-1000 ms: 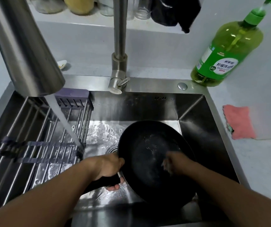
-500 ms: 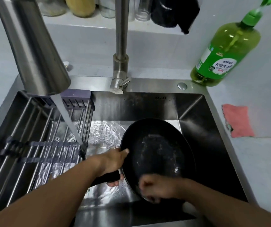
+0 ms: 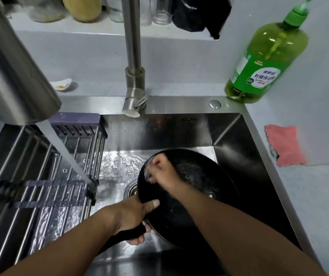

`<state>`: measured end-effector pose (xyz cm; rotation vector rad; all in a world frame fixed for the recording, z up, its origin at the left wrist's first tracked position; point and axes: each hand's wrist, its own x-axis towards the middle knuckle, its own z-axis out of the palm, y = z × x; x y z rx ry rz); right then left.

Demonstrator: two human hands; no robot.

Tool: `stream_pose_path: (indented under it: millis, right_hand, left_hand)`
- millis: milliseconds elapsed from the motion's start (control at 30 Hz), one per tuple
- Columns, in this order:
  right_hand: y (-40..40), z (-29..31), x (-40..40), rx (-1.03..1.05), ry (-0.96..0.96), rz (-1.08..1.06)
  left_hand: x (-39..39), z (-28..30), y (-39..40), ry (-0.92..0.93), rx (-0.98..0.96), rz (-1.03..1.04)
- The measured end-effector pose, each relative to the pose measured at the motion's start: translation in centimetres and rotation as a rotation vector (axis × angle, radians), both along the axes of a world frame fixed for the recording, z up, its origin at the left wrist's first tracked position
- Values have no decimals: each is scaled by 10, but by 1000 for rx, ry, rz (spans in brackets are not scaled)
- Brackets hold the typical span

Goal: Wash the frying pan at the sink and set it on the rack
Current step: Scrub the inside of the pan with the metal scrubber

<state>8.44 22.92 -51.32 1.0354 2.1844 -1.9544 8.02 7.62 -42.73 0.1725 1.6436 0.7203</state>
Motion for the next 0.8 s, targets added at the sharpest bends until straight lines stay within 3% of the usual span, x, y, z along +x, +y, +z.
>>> stream_pose_path:
  millis: [67, 200, 267, 400, 467, 533, 667, 800]
  right_hand:
    - [-4, 5, 10, 10, 34, 215]
    - [35, -4, 6, 551, 117, 268]
    - [61, -9, 10, 847, -17, 305]
    - [94, -18, 64, 1131, -506, 419]
    - [95, -23, 87, 1019, -750, 481]
    - [89, -26, 83, 741, -828, 456]
    - [50, -24, 28, 419, -395, 128]
    - [-16, 6, 20, -158, -136, 118]
  left_hand:
    - [-5, 5, 0, -7, 12, -55]
    - [-14, 3, -1, -11, 15, -94]
    - [-13, -2, -4, -30, 16, -53]
    - [-13, -3, -7, 0, 3, -19]
    - [-15, 2, -5, 8, -6, -16]
    - [-16, 4, -2, 11, -18, -38]
    - [-17, 7, 2, 42, -21, -92]
    - [-25, 6, 4, 45, -70, -78]
